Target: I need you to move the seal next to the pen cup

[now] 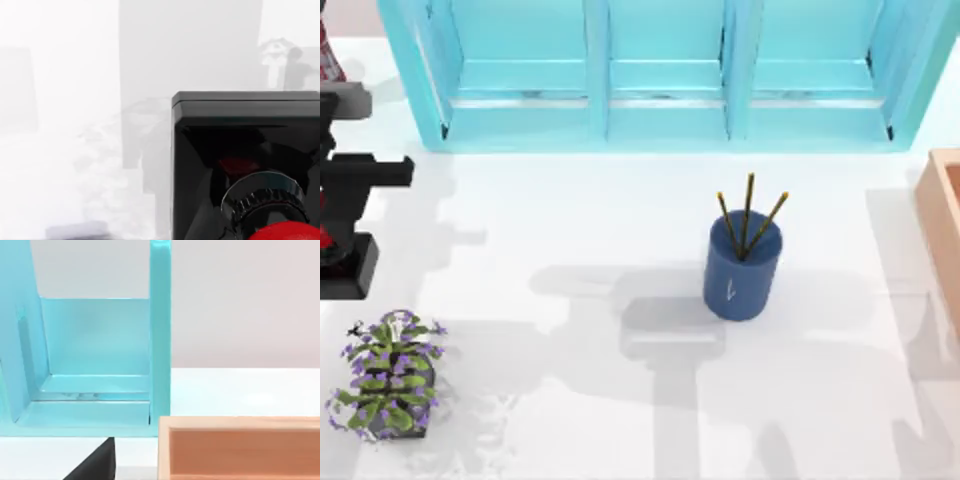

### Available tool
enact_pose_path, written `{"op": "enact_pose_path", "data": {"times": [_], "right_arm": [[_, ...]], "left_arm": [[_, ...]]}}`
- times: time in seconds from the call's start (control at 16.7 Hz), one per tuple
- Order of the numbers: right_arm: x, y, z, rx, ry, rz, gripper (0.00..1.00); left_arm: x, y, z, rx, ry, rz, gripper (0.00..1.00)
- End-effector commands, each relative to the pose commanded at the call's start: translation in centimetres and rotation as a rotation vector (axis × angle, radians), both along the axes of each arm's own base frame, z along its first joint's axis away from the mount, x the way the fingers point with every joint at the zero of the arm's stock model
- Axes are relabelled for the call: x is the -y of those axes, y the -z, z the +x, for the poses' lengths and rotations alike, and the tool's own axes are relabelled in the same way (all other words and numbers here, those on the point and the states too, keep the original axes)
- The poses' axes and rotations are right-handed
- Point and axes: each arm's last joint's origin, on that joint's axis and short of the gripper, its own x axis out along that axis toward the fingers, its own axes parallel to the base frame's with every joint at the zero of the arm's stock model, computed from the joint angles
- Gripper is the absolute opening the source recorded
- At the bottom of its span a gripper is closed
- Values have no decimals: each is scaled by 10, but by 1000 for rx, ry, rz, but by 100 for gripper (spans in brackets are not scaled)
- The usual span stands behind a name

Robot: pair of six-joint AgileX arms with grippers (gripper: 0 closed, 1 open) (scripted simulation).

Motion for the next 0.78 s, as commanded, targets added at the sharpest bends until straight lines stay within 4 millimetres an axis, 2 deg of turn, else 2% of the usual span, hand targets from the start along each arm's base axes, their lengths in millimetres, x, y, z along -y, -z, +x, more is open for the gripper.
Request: {"op": "enact_pose_path", "data": {"times": [0.12, 0.24, 0.6, 0.78], "right_arm": [[0, 0, 0, 0, 0, 0, 100], [0, 0, 0, 0, 0, 0, 100], [0, 0, 0, 0, 0, 0, 100], [0, 0, 0, 0, 0, 0, 100]], "left_arm": [[20, -22, -8, 10, 0, 0, 0], [30, -34, -14, 22, 0, -1, 0], [32, -33, -11, 15, -3, 0, 0], [51, -35, 3, -6, -6, 8, 0]]}}
